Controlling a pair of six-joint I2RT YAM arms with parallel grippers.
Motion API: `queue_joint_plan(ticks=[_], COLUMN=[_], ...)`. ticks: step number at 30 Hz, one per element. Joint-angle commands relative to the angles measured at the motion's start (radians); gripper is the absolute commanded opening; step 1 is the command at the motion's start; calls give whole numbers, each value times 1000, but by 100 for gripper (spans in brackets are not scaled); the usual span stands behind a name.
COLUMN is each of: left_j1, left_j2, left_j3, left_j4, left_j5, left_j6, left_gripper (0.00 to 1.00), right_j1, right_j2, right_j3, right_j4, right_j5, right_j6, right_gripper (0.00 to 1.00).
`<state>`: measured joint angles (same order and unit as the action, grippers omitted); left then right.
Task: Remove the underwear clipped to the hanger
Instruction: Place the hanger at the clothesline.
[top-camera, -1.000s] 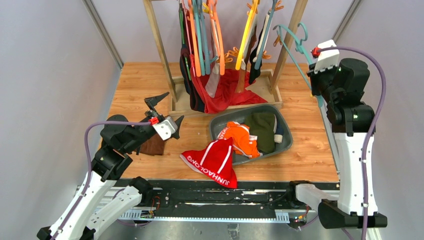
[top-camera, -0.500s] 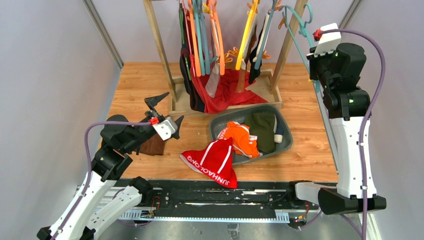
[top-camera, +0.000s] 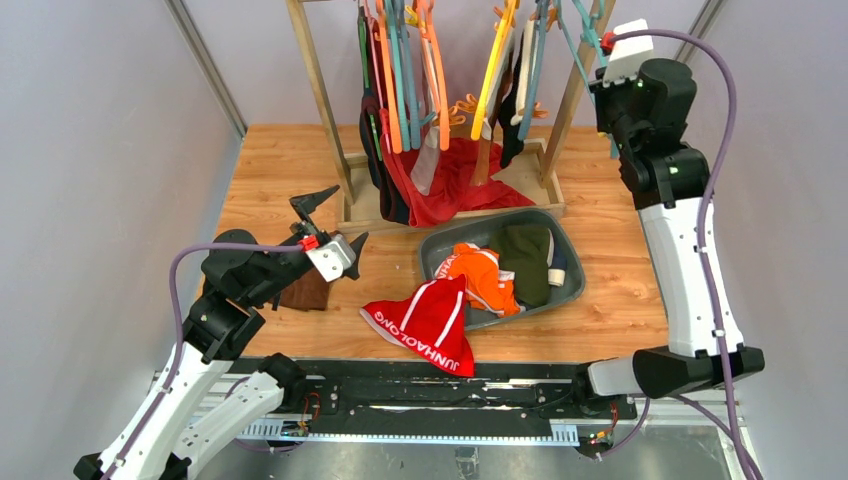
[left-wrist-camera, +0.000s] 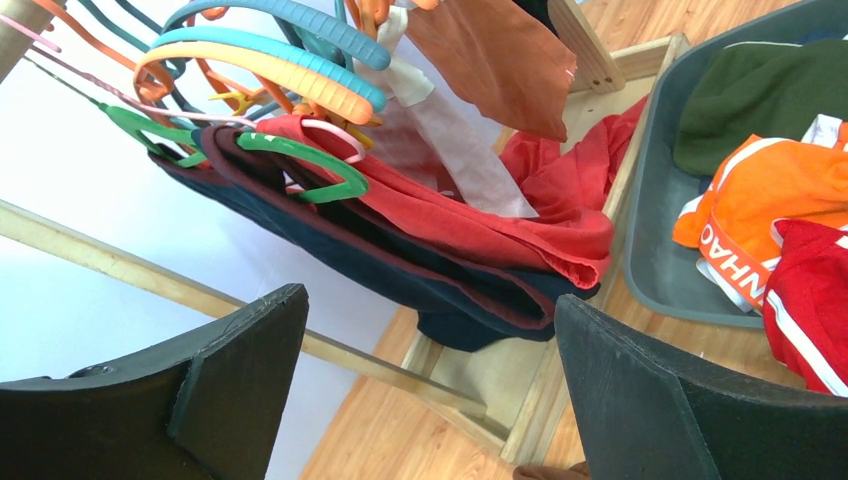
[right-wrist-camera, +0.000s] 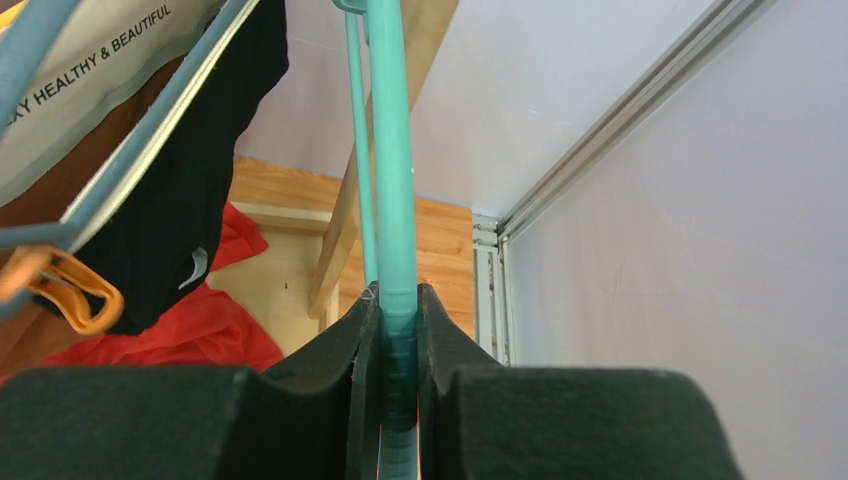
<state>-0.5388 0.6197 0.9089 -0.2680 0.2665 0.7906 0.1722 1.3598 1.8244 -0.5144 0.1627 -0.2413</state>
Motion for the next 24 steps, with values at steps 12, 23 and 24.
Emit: queue_joint_plan(ticks=[12, 23, 24], left_j1=[5, 5, 5], left_j2=[-12, -15, -16], left_j3=[-11, -15, -15], left_j4=[-2, -9, -10], left_j5=[47, 49, 50], left_j6=[22, 31, 33], left_gripper=[98, 98, 98], right_j1=[53, 52, 52], right_j2=[118, 205, 211], right_j3=[121, 226, 233], right_j4=[162, 118, 114], right_j5=[140, 111, 108], right_j6=[-61, -43, -43], right_gripper=[1, 1, 1])
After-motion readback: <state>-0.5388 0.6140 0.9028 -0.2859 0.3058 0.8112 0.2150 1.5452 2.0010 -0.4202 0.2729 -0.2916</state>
